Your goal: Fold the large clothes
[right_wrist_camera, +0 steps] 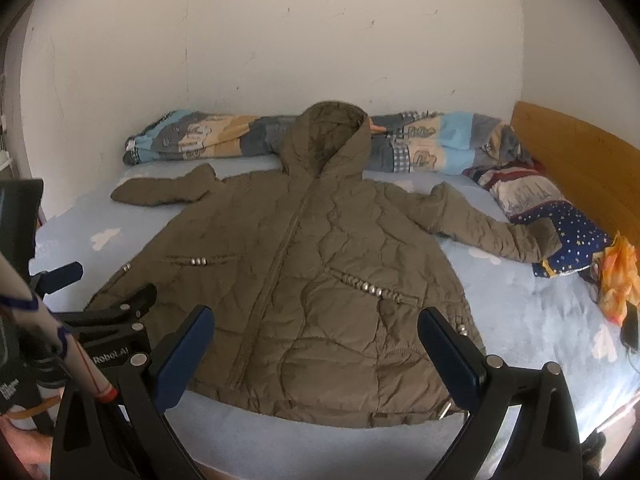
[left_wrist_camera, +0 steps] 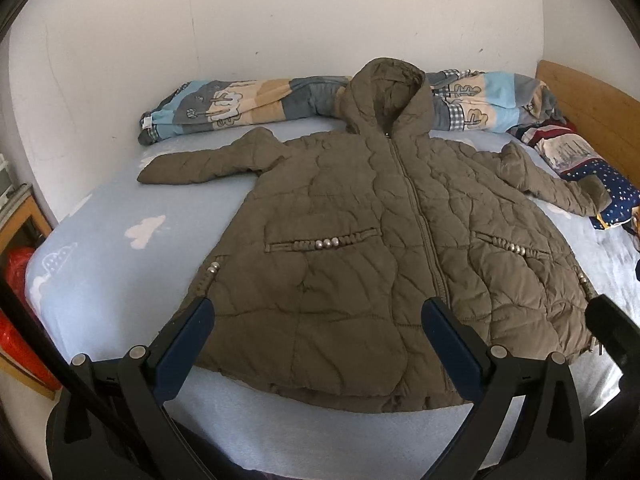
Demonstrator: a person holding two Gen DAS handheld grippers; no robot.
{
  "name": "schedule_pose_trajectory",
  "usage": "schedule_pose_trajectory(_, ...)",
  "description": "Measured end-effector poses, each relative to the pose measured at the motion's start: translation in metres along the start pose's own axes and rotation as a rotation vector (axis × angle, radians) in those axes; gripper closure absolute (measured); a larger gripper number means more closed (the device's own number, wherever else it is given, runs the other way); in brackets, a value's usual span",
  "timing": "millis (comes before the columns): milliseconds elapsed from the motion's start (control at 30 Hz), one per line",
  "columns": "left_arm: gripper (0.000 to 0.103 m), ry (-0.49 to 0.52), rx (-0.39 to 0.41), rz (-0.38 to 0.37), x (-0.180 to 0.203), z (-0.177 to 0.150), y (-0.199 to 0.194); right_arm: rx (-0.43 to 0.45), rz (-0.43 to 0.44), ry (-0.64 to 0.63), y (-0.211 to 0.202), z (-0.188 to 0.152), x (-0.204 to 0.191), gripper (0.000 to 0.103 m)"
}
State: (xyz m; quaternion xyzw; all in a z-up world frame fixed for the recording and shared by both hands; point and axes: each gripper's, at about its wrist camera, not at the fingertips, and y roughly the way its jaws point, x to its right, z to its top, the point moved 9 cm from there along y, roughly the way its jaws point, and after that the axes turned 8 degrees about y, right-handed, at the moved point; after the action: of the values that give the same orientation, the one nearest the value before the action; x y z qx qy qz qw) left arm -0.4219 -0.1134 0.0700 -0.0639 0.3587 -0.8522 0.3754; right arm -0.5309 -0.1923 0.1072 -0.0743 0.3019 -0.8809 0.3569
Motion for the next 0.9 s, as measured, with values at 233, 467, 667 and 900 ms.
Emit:
schedule_pose_trajectory(233,0.0,0.001,-0.009,0.014,-0.001,-0.001,0.004,-0.001,-0.007,0.001,0.006,-0.001,0.002,0.0)
schedule_pose_trajectory(467,0.0,0.007,-0.018,0.024,-0.003,-0.004,0.008,-0.018,-0.029,0.012,0.014,-0.003,0.007,0.0)
schedule_pose_trajectory(667,0.0,0.014,-0.018,0.029,-0.003,-0.006,0.01,-0.033,-0.045,0.033,0.019,-0.003,0.014,0.0)
schedule_pose_trajectory(900,0.0,0.017,-0.021,0.03,-0.003,-0.007,0.01,-0.041,-0.053,0.039,0.021,-0.002,0.017,0.0)
